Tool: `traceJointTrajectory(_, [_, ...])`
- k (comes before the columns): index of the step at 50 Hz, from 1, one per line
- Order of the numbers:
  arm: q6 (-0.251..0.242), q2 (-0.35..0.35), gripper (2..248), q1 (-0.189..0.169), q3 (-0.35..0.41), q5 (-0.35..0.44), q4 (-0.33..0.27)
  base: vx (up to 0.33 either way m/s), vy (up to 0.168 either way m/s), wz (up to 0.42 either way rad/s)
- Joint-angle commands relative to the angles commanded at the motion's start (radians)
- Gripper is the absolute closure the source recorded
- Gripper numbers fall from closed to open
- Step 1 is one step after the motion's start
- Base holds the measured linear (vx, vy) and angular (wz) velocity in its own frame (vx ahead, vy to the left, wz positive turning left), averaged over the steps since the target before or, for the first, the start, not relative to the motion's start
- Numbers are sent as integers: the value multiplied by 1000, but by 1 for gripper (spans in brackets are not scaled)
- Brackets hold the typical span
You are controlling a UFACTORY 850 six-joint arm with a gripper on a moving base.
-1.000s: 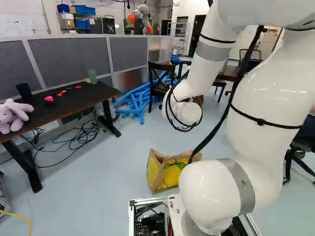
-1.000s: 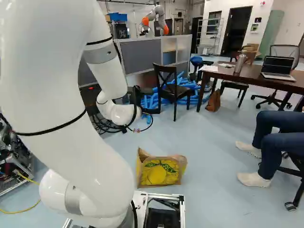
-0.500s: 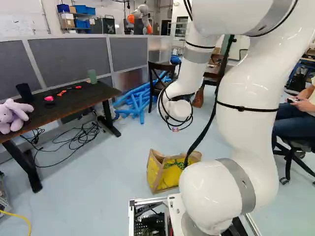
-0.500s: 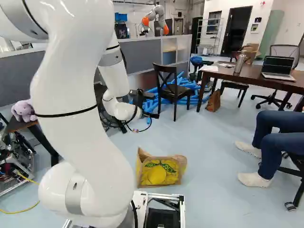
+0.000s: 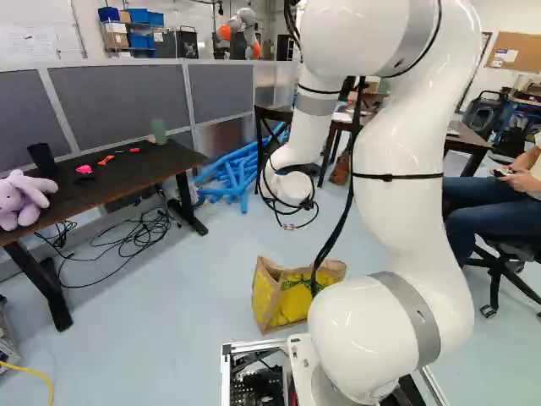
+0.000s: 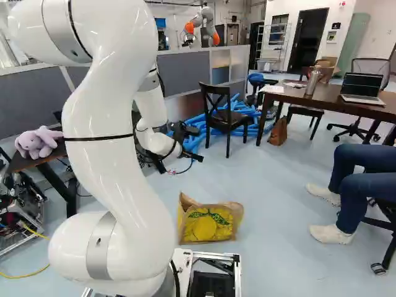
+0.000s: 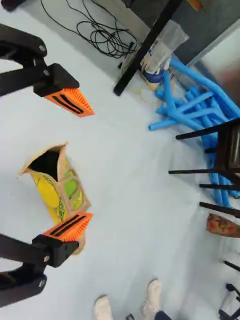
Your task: Pick up the bag on the ground and place it on the table
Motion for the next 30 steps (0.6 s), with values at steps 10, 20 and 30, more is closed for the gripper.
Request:
traceJointTrajectory(10, [0,-51,3,30,-35,-45,63,0,0,0])
traceJointTrajectory(20, [0,-96,3,62,-63,-90,125,0,0,0])
traceJointTrajectory(30, [0,-137,3,95,-87,-135,187,0,0,0])
